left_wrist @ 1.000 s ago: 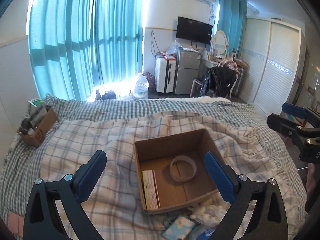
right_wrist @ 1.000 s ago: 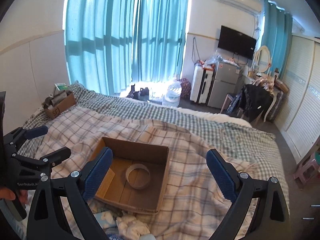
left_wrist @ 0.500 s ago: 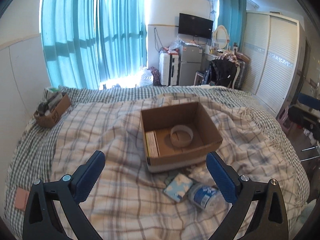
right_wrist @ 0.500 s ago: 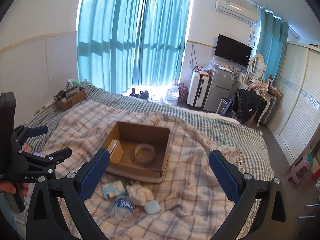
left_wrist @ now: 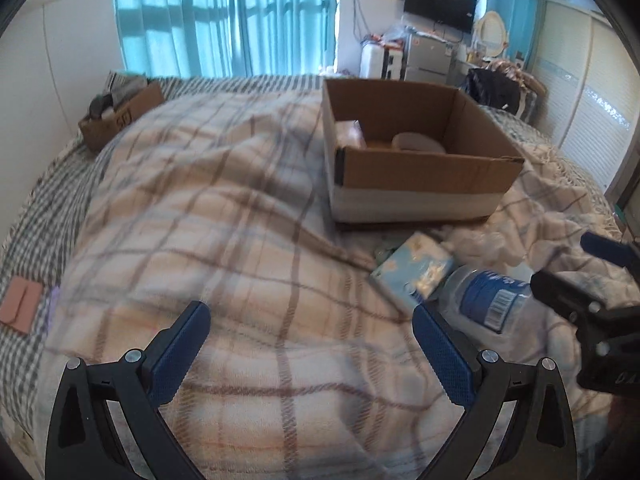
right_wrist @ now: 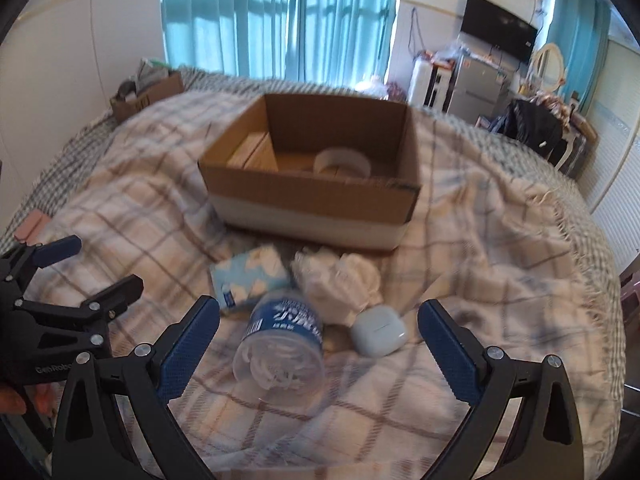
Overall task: Organize objects
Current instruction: 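Grasp the clear plastic jar with blue label with the right tool, then grasp the blue floral tissue pack with the left tool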
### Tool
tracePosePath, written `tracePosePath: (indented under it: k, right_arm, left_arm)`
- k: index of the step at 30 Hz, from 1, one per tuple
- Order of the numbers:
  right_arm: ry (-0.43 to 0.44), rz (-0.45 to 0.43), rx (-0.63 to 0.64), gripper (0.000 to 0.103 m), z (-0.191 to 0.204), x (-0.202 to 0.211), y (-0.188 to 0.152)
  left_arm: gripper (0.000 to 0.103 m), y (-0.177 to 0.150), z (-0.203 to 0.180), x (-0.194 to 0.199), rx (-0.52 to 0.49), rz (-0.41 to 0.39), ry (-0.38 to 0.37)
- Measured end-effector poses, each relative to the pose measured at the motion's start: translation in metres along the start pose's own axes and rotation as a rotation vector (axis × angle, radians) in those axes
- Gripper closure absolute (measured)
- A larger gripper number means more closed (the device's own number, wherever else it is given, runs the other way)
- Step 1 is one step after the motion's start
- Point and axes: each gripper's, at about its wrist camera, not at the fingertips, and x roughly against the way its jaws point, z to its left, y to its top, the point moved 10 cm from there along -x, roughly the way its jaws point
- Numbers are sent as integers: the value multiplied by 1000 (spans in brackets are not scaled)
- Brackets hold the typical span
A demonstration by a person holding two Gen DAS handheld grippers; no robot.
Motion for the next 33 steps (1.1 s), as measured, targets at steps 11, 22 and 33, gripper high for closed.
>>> tracePosePath:
  k: [11, 22, 33]
  right_arm:
    - [46, 178, 11, 16, 18, -53, -32]
    - [52, 31, 26, 42, 8, -6, 1]
    - [-39, -69, -44, 42, -60, 5, 35]
  left_arm:
    - [0, -5, 14, -13, 44, 35, 10]
    - [0, 7, -16, -7, -25, 37, -20]
    - [0, 22, -82, -55, -133, 79, -101]
